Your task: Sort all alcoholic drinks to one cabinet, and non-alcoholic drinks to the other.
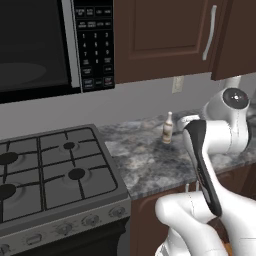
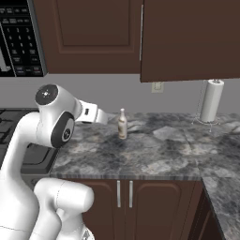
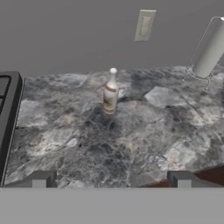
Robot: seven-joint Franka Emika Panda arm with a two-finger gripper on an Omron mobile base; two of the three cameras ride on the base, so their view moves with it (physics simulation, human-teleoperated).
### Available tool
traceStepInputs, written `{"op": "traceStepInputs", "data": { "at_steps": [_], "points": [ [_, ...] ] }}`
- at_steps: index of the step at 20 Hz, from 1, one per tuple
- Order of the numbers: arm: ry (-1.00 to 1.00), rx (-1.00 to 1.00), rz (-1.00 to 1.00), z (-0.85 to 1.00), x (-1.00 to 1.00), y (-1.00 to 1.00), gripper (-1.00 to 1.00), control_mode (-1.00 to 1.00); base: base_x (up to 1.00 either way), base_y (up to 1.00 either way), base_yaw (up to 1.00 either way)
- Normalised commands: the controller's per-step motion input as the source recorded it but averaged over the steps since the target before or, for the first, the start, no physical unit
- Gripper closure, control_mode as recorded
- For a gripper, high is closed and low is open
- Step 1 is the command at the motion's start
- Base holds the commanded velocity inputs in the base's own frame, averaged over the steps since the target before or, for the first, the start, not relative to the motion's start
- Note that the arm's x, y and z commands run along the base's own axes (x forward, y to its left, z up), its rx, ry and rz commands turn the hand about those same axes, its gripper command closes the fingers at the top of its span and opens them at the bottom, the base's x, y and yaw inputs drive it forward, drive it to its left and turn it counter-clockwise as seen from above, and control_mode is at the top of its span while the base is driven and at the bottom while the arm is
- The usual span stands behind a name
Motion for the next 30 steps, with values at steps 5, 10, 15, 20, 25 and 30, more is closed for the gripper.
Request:
{"op": "traceStepInputs", "data": {
  "at_steps": [5,10,15,20,25,30],
  "points": [
    [0.00,0.03,-0.01,-0.20,0.25,-0.03,-1.00,-1.00,0.00,0.00,0.00],
    [0.00,0.03,-0.01,-0.17,0.25,-0.05,-1.00,-1.00,0.00,0.00,0.00],
    [0.00,0.01,-0.01,-0.15,0.29,-0.03,-1.00,-1.00,0.00,0.00,0.00],
    [0.00,0.00,-0.02,-0.12,0.33,0.00,-1.00,-1.00,0.00,0.00,0.00],
    [0.00,0.00,-0.01,-0.11,0.38,-0.01,-1.00,-1.00,0.00,0.00,0.00],
    [0.01,0.00,0.00,-0.16,0.42,-0.02,-1.00,-1.00,0.00,0.00,0.00]
  ]
}}
